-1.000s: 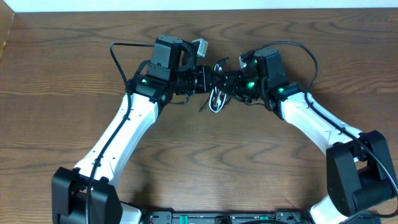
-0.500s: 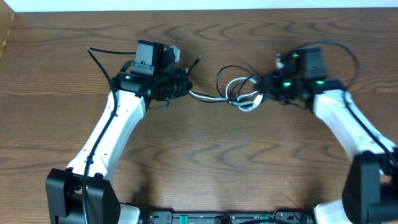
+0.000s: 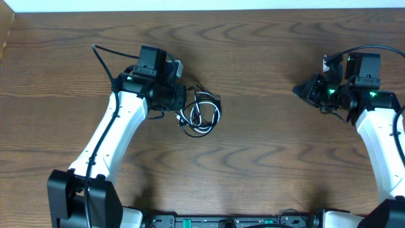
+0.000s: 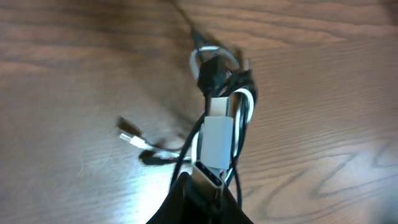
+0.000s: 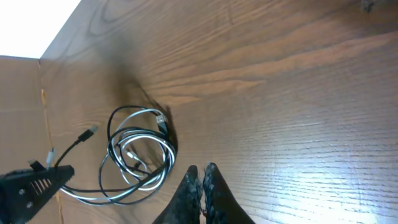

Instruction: Untangle cables

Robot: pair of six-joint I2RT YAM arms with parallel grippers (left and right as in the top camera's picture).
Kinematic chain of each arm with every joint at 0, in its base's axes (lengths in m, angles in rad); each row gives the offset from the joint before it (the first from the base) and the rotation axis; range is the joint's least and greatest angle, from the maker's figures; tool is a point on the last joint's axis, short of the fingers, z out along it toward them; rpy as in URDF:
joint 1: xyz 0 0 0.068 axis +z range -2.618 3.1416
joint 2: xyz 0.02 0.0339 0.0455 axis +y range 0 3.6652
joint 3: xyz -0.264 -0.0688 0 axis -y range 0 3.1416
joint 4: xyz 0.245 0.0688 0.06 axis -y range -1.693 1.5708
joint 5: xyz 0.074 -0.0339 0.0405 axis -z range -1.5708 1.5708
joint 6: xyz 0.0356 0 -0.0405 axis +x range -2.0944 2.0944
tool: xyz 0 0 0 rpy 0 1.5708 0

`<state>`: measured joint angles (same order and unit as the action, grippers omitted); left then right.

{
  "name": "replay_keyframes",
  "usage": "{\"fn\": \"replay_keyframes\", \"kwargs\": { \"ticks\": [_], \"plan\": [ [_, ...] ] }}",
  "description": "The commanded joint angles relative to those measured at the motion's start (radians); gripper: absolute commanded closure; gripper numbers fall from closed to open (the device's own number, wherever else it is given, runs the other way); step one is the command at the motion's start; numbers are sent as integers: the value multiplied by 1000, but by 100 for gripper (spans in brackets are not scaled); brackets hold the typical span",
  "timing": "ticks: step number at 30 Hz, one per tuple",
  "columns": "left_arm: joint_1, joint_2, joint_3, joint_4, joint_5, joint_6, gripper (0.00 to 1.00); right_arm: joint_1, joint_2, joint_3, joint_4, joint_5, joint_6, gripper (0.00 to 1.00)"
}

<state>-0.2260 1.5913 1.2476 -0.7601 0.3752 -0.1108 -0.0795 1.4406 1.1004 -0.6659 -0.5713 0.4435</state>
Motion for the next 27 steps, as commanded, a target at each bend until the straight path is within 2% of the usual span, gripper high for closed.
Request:
{"fn": "replay_keyframes", "kwargs": {
  "ticks": [1, 2, 3, 5, 9, 11, 14, 16, 21, 27],
  "plan": [
    [-31, 13, -2, 48, 97, 56, 76, -4, -8, 10, -6, -11, -39, 71],
    [-37, 13, -2, 61, 96, 60, 65, -4, -8, 10, -8, -11, -42, 54],
    [-43, 13, -2, 78, 95, 76, 52, -4, -6, 10, -13, -11, -51, 45],
    [-41, 13, 0, 104, 77, 80, 35, -4, -4, 10, -24, -11, -68, 36],
    [-28, 3, 42, 111, 116, 81, 35, -4, 5, 10, -45, 5, -93, 32],
    [-39, -6, 49, 126, 184, 82, 38, -4, 12, 10, -45, 23, -93, 31],
    [-87, 7, 39, 122, 209, 83, 42, -4, 17, 10, -45, 24, -94, 31],
    [-143, 38, 18, 114, 207, 125, 44, -4, 17, 10, -45, 27, -93, 31],
    [-249, 200, 16, 73, 32, 145, 45, -4, 17, 10, -61, 32, -110, 31],
    [-258, 295, 15, 77, -133, 140, 48, -4, 17, 10, -75, 41, -119, 31]
  ]
}}
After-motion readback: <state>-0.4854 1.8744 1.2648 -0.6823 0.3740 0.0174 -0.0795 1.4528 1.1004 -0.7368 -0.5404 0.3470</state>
